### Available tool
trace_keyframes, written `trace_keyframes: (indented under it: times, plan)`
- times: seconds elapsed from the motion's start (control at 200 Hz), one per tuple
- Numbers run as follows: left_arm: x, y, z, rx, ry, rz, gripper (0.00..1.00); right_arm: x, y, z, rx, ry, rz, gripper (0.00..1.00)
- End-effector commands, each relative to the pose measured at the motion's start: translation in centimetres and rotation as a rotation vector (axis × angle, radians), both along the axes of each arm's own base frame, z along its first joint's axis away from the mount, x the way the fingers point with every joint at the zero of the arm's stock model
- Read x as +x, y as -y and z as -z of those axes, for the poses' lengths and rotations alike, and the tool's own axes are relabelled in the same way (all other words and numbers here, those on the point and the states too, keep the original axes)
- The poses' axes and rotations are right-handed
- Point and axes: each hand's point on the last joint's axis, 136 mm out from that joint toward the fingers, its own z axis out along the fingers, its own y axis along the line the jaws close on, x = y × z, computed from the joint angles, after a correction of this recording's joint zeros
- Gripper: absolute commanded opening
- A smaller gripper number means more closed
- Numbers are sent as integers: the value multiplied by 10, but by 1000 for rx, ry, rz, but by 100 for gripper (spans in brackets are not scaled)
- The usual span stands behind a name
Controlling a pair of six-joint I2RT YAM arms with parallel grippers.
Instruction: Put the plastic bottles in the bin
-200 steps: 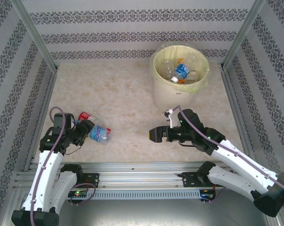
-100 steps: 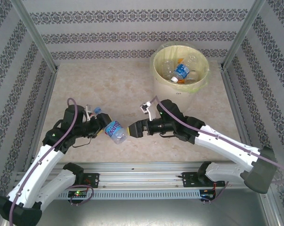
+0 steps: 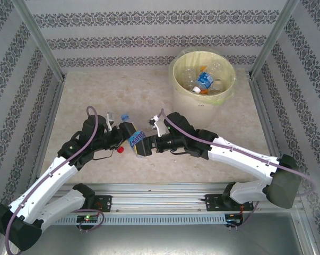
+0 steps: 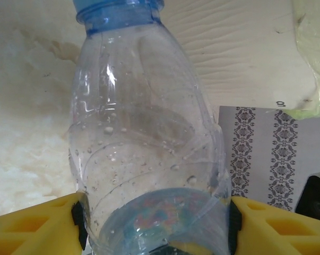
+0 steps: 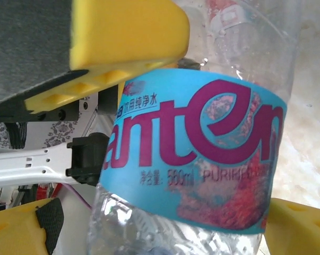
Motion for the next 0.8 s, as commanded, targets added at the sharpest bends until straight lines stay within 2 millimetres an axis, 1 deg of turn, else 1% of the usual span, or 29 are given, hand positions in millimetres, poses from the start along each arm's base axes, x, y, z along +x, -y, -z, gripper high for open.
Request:
trace_keyframes:
  times: [0.0,0.21,0.29,0.35,0.405,0.47,0.525,0.575,0.699,0.794]
  plan:
    - [5,11,-24,-64,73,2,67,7,-8,-18,30,48,16,92]
    - [5,16,-32,-70,93,10,67,15,1,-8,-32,59,77,81]
    - [5,17,-36,-75,104,14,67,17,5,-5,-55,64,96,74]
    - [5,19,-41,-82,120,20,68,18,9,-7,-67,73,103,69]
    - [5,21,-51,-101,155,31,71,17,13,-11,-71,87,107,66]
    - [4,23,-63,-121,205,48,79,15,19,-19,-66,113,107,63]
    - [3,25,-76,-130,260,69,91,14,29,-23,-72,130,120,61]
    - [0,25,-90,-135,319,90,100,16,41,-27,-80,140,142,60]
    - [-8,26,-120,-147,458,144,100,18,72,-35,-96,173,202,59]
    - [-14,27,-131,-135,539,188,100,20,99,-46,-143,229,252,61]
